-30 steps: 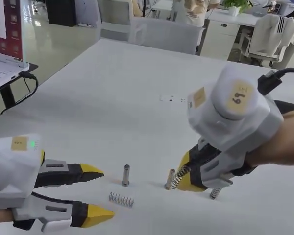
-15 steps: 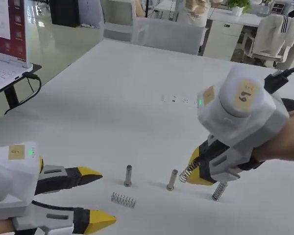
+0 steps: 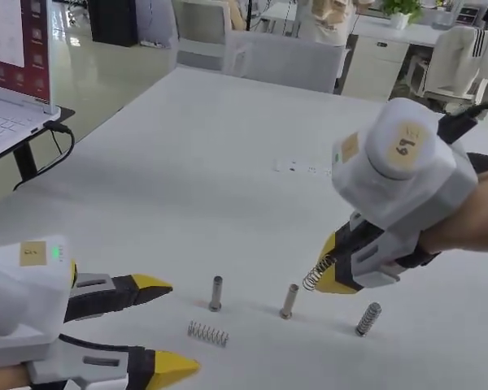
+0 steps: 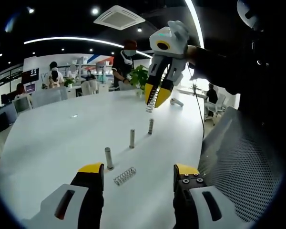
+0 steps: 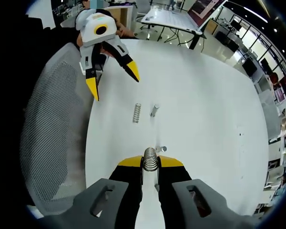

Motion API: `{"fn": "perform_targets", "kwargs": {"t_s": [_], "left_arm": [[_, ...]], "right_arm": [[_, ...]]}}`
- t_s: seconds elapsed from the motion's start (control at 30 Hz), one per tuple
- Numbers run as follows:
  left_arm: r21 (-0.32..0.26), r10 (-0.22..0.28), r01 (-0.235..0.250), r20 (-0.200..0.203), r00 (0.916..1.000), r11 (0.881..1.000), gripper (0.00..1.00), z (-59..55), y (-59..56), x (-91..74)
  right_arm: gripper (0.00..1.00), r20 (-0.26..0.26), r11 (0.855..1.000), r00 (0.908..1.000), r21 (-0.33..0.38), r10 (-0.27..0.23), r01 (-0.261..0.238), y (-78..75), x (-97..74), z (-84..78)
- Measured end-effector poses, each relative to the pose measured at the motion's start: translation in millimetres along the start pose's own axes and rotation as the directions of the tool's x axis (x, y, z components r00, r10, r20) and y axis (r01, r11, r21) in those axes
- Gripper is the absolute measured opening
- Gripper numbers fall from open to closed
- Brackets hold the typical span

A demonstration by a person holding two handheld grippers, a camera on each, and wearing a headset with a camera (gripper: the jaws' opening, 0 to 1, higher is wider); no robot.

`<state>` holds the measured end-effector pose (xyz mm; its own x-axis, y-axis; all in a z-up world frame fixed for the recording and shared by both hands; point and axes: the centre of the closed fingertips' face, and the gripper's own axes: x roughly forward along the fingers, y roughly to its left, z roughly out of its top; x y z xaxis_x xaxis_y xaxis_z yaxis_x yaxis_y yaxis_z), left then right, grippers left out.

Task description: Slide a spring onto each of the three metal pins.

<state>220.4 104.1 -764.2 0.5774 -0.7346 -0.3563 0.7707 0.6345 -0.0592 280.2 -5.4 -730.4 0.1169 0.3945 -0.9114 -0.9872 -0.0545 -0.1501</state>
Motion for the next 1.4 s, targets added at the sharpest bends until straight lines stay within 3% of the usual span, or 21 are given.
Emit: {"fn": "perform_targets", "kwargs": {"t_s": [0.53,1.13,1.4], "left_arm": [[0.003,0.005,-0.005,0.01,0.9999,1.0,0.59,2.1,1.2,0.1],[0.003,0.012,-0.012,0.018,0.9998,1.0,0.61,4.3,1.9,0.9],[0.0,0.016,-0.016,0.021,0.9996,1.0,0.62,4.8,3.0,0.8]], "right_arm": [[0.09,-0.03,1.0,0.9996,-0.001,0.0,0.0,-21.0,6.6,2.6],[0.09,-0.13,0.999,0.9904,-0.018,0.047,-0.05,-28.3,42.0,-9.1],[0.09,-0.146,0.998,0.9869,-0.006,0.068,-0.07,-30.6,53.2,-14.7]]}}
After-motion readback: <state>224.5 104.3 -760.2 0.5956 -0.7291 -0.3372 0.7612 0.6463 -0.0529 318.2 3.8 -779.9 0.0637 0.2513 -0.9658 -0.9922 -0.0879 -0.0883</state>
